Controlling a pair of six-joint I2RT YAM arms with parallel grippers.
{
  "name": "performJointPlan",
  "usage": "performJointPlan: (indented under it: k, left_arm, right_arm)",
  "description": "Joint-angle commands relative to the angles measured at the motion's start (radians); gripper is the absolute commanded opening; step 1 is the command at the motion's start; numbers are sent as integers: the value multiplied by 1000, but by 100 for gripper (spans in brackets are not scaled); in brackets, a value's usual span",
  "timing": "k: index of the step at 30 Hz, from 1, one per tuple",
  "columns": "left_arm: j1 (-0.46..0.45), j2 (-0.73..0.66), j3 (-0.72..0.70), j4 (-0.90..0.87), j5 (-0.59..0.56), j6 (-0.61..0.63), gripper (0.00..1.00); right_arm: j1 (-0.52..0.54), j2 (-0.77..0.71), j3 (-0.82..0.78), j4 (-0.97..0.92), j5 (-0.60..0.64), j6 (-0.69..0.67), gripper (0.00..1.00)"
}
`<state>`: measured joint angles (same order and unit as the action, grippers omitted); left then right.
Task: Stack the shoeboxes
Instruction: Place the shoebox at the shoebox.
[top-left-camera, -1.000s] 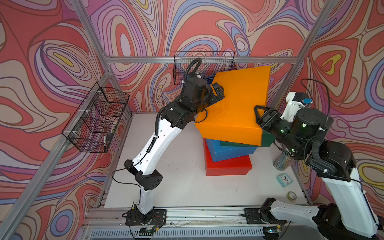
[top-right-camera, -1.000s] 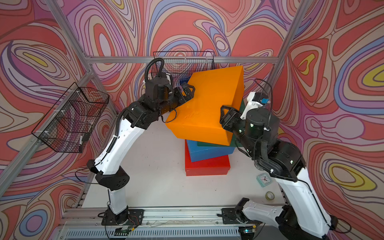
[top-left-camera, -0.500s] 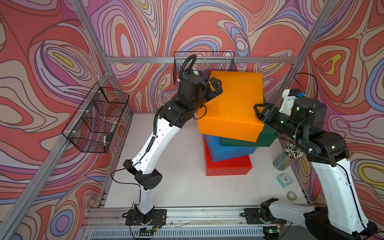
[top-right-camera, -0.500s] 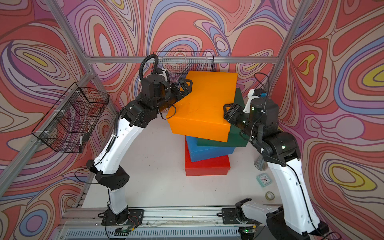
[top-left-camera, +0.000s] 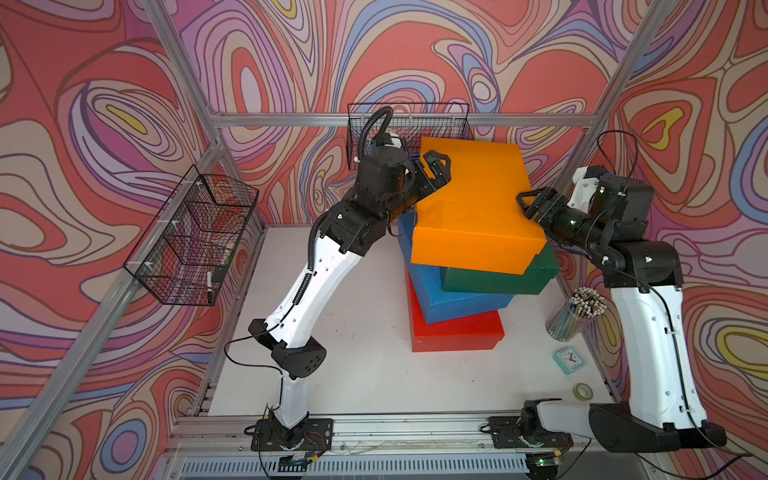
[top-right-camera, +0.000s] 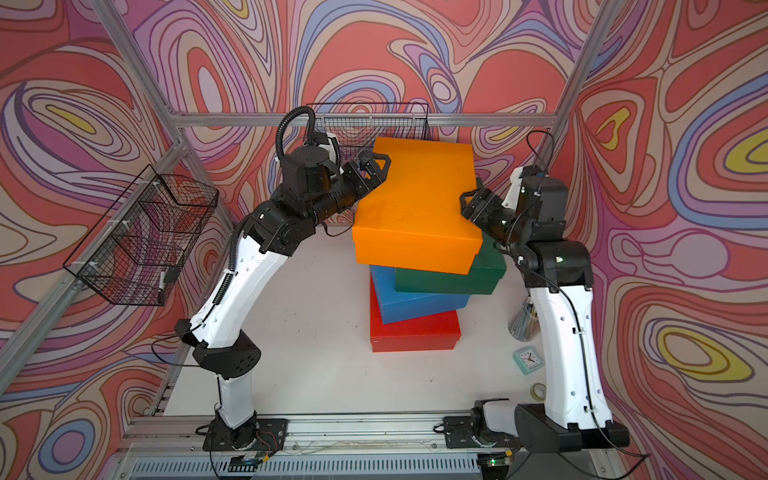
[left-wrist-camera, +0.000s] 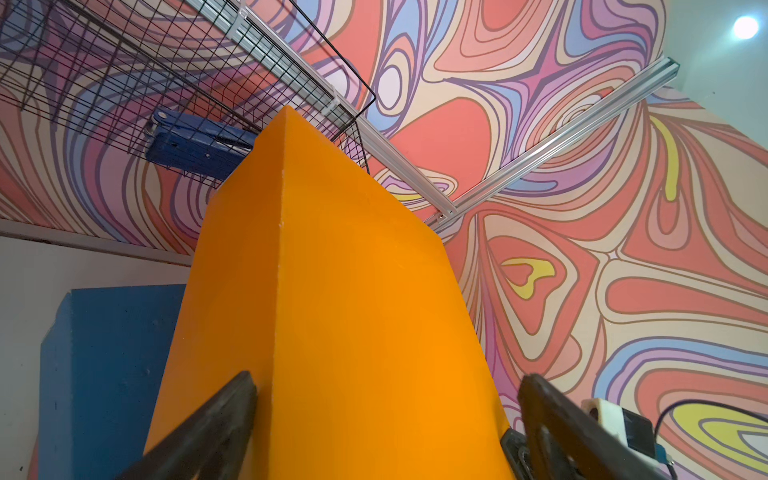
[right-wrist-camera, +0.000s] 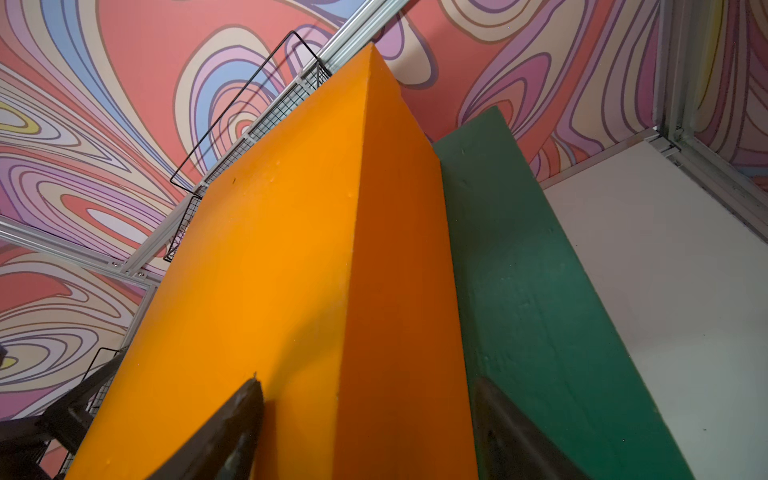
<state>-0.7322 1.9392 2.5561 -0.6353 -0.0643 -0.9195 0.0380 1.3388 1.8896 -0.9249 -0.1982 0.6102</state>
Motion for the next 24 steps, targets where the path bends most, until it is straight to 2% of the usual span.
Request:
performJointPlan:
  k: [1, 10, 16, 20, 24]
  left_arm:
    - [-41, 2, -38, 38, 165, -55, 100]
    - [26, -60, -148, 57, 162, -65, 100]
    - [54, -68, -164, 60, 175, -68, 100]
    - [60, -59, -164, 58, 182, -71, 100]
    - [61, -53, -163, 64, 188, -71, 100]
  right_arm:
    - [-9, 66, -5, -125, -39, -29, 82]
    - [-186, 72, 51, -134, -190, -42, 84]
    - [-200, 84, 106, -121, -245, -27, 85]
    - [-200, 57, 75, -66, -258, 7, 86]
    - [-201, -34, 0, 73, -238, 24, 86]
